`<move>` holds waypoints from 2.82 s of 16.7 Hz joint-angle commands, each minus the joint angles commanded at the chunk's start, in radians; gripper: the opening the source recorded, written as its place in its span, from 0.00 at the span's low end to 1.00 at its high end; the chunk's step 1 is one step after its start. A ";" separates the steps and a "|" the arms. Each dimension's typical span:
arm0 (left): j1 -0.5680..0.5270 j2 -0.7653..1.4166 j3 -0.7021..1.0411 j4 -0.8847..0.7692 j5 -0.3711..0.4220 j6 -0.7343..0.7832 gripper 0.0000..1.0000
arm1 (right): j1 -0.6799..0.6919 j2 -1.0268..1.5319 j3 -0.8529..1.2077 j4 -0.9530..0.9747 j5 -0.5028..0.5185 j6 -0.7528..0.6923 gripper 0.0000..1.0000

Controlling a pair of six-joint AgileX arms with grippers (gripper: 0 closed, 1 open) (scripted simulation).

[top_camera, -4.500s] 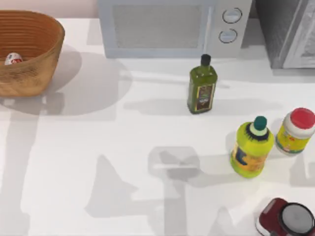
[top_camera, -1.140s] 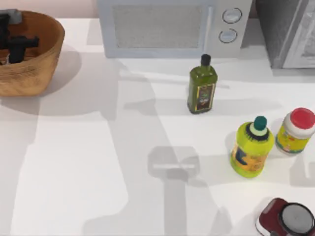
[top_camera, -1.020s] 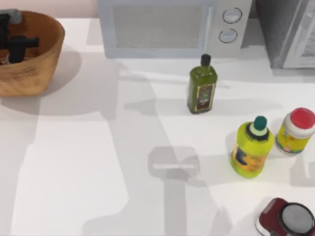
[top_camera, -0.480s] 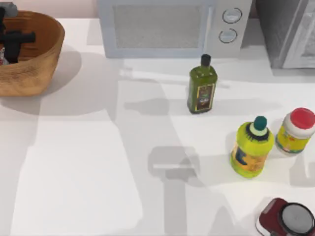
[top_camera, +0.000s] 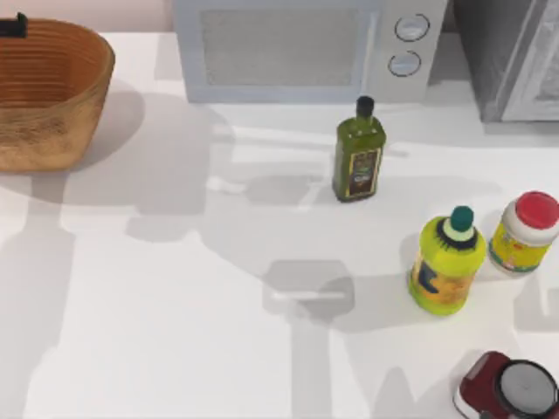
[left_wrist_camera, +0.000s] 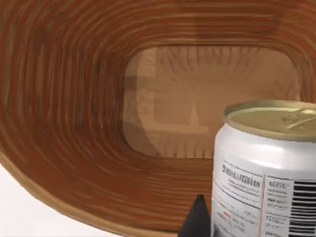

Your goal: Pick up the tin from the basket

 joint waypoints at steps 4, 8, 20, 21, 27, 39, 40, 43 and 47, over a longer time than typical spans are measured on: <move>-0.025 -0.473 -0.422 0.209 -0.034 -0.013 0.00 | 0.000 0.000 0.000 0.000 0.000 0.000 1.00; -0.042 -0.943 -0.850 0.427 -0.038 -0.031 0.00 | 0.000 0.000 0.000 0.000 0.000 0.000 1.00; -0.047 -1.751 -1.602 0.869 0.041 -0.081 0.00 | 0.000 0.000 0.000 0.000 0.000 0.000 1.00; -0.047 -1.757 -1.608 0.873 0.043 -0.082 0.00 | 0.000 0.000 0.000 0.000 0.000 0.000 1.00; -0.047 -1.743 -1.601 0.877 0.046 -0.079 0.00 | 0.000 0.000 0.000 0.000 0.000 0.000 1.00; -0.143 -0.903 -1.173 1.342 0.521 -0.043 0.00 | 0.000 0.000 0.000 0.000 0.000 0.000 1.00; -0.153 -0.792 -1.124 1.397 0.581 -0.039 0.00 | 0.000 0.000 0.000 0.000 0.000 0.000 1.00; -0.181 -0.455 -0.983 1.560 0.758 -0.029 0.00 | 0.000 0.000 0.000 0.000 0.000 0.000 1.00; -0.210 -0.032 -0.818 1.769 0.986 -0.017 0.00 | 0.000 0.000 0.000 0.000 0.000 0.000 1.00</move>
